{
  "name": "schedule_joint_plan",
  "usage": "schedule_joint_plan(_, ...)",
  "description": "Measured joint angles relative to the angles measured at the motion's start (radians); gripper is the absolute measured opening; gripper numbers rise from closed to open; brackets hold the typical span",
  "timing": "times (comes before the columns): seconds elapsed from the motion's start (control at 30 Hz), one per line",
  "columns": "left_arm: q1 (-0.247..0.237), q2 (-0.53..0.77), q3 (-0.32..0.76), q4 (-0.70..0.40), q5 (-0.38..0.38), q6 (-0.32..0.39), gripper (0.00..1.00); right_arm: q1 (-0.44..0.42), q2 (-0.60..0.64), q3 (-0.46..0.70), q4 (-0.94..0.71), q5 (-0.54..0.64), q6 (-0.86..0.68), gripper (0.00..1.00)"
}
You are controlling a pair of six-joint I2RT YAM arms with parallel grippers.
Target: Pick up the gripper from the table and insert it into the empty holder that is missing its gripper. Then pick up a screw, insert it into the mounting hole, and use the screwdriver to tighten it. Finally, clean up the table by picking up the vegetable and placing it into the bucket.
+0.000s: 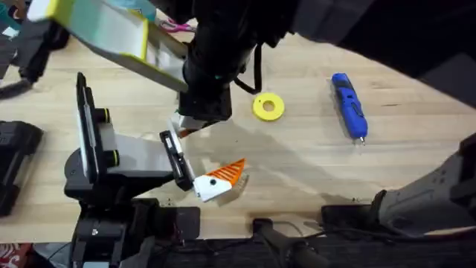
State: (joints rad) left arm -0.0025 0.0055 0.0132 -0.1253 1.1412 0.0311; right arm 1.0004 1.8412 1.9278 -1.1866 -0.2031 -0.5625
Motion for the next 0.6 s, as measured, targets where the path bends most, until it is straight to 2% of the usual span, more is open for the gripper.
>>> schedule_joint_plan(0.6,0.0,0.0,0.0,0.0,0.0,0.0,0.986,0.0,0.0,-0.019,0.008,0.0,0.0,0.005)
